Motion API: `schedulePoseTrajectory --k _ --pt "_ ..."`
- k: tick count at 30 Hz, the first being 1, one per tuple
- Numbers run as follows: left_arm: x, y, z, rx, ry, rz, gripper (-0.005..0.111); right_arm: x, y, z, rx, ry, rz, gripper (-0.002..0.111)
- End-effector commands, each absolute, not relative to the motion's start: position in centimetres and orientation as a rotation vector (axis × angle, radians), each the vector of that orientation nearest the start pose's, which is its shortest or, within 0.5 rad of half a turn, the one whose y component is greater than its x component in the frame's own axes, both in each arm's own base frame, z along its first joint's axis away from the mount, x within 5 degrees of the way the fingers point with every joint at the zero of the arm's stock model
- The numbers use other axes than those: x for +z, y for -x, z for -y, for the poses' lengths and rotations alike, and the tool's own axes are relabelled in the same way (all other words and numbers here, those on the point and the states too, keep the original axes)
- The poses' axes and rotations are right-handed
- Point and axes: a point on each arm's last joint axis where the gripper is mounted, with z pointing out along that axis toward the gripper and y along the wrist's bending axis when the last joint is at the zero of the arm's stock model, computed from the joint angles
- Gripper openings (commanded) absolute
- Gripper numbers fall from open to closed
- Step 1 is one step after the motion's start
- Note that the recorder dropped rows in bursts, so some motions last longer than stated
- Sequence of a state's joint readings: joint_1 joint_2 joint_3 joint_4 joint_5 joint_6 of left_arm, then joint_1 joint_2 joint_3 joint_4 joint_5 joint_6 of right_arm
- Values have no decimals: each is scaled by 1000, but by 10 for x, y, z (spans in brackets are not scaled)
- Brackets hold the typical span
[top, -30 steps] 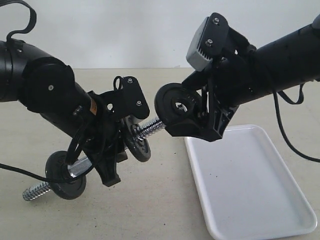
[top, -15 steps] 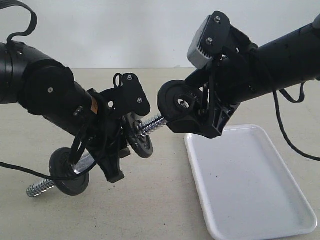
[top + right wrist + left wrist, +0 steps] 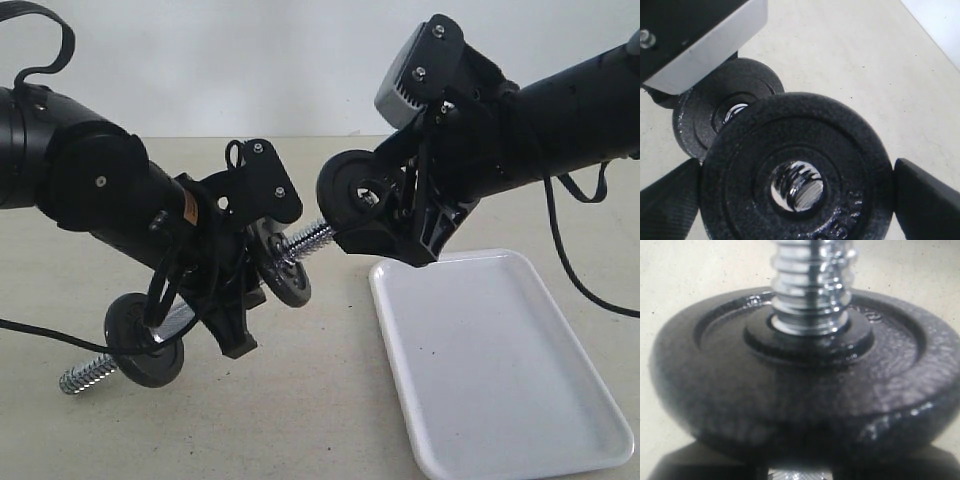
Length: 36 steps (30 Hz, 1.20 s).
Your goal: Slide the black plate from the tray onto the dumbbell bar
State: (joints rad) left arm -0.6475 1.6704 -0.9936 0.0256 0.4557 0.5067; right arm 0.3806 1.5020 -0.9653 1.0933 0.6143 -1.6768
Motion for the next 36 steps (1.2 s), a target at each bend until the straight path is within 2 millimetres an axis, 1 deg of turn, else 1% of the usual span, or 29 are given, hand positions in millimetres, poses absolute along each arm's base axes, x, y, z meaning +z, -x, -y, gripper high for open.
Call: schedulePoseTrajectory --k 1,4,7,10,15,21,36 --pt "241 -276 209 -70 -1268 -1965 4 279 -267 -159 499 1310 -1754 0" --pt "241 -277 210 -76 -1256 -1969 4 285 -264 -157 488 1305 -1733 0" --pt "242 -277 210 -81 -1243 -1971 4 290 -265 -148 498 1277 -1736 0" --pt "242 -277 210 -81 -1243 -1971 4 293 -268 -136 568 1220 -1752 0" --pt "242 -277 210 -82 -1242 -1969 4 296 -270 -124 642 1190 -1732 0" --pt "242 -277 210 -82 -1240 -1966 4 299 -265 -126 706 1225 -1679 0" --pt "242 -277 210 -82 -1239 -1964 4 300 -262 -127 736 1254 -1656 0"
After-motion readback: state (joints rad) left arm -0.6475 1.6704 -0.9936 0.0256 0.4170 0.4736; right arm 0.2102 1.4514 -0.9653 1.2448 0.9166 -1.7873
